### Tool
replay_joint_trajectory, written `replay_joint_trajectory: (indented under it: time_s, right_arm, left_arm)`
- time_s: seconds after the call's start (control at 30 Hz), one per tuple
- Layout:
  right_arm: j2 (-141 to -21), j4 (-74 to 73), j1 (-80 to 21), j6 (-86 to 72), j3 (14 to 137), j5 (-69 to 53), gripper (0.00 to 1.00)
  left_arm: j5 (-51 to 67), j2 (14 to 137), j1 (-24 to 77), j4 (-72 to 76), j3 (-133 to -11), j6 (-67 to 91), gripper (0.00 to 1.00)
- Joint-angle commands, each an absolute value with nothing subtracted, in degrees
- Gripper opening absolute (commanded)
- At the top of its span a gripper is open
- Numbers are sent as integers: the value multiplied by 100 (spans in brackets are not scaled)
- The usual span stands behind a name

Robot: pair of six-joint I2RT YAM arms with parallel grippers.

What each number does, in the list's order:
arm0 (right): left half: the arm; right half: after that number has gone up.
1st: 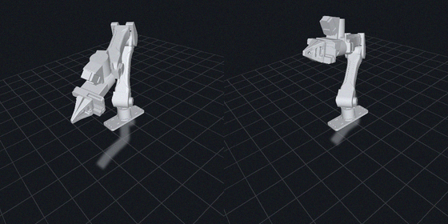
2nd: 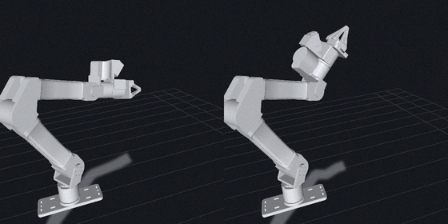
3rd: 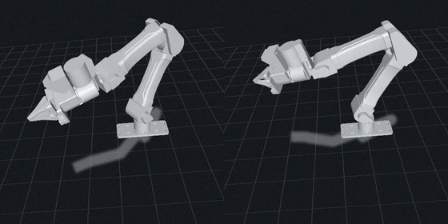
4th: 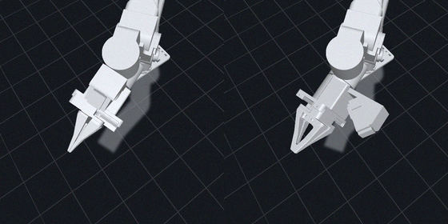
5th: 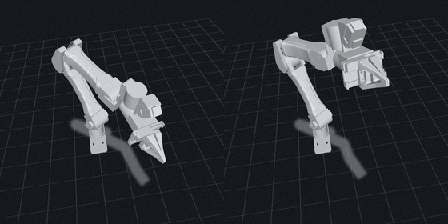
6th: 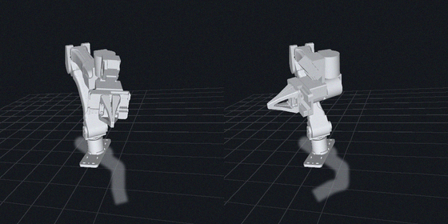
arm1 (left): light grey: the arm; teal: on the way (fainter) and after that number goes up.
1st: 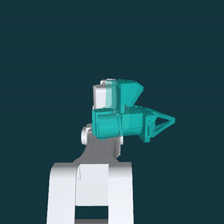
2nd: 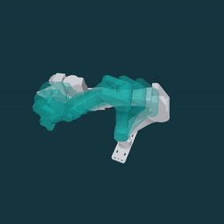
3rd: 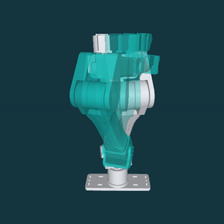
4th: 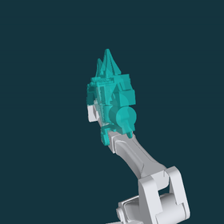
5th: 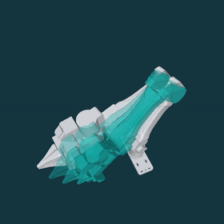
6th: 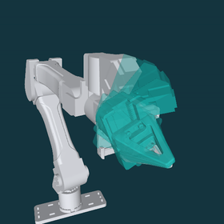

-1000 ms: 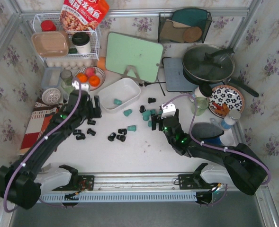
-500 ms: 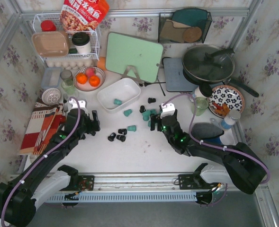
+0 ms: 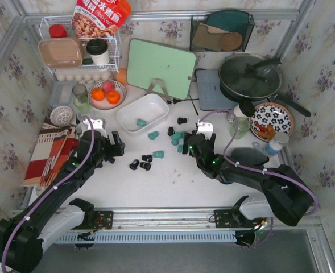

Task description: Mix the coffee capsules in the storage basket

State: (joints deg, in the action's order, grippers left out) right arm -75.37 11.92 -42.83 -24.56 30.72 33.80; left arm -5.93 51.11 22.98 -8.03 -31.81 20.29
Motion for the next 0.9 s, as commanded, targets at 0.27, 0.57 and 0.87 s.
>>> replay_joint_trajectory:
  time_s: [0.27,0.57,0.87]
  right_arm:
    - [-7977,348,-3798,-4156,3179,3942,85]
    - [-7979,673,-3368,-4324,2901,3412,81]
    - [-8050,1093,-3160,-4193,2746,3109,73]
  left_arm:
    - [-334,4890,2298,-920,-3260,2196,88]
    - [-274,4894,2303,-983,-3297,2232,88]
    - [-237,4897,2303,-1004,-3319,2242,88]
